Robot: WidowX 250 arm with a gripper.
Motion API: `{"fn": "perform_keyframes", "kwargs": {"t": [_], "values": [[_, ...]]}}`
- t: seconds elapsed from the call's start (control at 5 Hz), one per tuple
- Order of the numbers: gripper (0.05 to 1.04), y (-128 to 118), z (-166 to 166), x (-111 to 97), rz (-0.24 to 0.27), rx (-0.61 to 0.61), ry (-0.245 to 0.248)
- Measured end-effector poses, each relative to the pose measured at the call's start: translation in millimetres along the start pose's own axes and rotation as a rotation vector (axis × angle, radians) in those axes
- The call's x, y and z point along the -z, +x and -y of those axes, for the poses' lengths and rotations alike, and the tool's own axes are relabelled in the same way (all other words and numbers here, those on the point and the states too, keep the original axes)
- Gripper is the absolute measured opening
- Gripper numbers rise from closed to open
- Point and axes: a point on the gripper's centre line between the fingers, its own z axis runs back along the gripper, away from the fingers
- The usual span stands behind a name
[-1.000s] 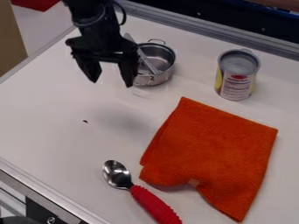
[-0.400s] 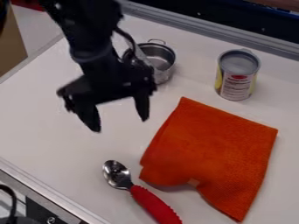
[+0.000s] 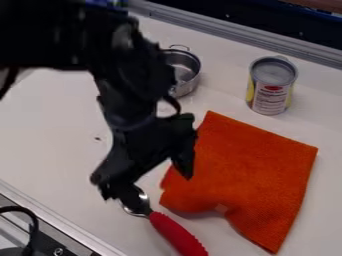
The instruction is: Poner la cuchara cerca de la olla
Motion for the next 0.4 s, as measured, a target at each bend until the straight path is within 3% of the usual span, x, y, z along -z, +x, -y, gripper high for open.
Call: {"fn": "perform_keyframes", "kwargs": {"t": [0.4], "values": [[1.001,-11.3,-2.8,35.5,-0.05,-0.075,0.08]]}}
